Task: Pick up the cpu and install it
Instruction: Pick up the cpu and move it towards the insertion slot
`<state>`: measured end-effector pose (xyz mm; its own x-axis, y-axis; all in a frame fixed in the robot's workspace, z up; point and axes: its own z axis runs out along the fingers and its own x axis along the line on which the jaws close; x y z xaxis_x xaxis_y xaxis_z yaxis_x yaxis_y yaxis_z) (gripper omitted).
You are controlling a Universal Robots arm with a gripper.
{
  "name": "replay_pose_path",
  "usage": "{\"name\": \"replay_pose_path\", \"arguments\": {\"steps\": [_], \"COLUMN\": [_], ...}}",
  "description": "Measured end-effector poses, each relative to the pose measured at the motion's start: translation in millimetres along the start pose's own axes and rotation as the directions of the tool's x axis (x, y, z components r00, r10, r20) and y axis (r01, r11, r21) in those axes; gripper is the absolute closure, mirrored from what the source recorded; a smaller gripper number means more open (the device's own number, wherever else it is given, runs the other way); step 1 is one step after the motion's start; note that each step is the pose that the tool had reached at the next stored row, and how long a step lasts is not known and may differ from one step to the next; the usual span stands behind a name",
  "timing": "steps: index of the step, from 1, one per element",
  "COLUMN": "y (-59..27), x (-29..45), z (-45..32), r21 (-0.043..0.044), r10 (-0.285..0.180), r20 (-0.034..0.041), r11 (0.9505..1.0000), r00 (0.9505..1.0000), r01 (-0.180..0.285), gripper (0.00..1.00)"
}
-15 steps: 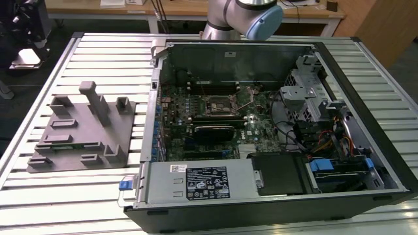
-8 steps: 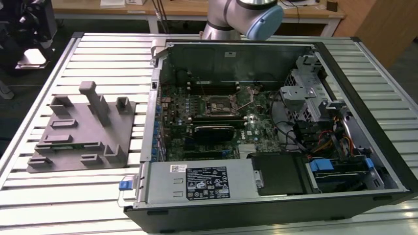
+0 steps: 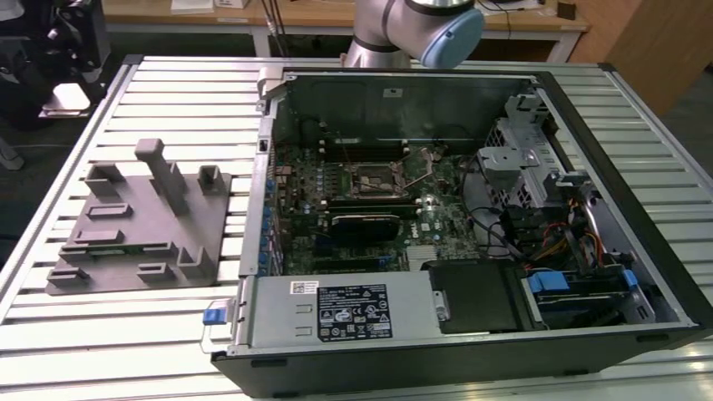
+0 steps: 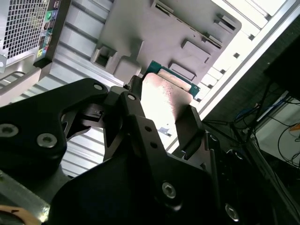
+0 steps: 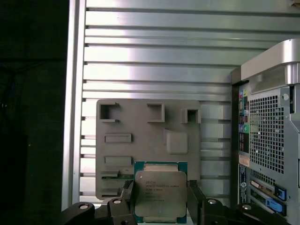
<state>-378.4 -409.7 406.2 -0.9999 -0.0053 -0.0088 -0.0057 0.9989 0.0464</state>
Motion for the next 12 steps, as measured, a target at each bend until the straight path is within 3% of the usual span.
{"name": "replay_pose_path", "arguments": {"steps": [12], "y": [-0.1], "x": [-14.9], "z": [0.1], "r21": [0.0001], "r10": [0.0], "r20": [-0.0001], "r11": [1.0], "r00": [1.0], "r01": [0.0], "gripper": [0.47]}}
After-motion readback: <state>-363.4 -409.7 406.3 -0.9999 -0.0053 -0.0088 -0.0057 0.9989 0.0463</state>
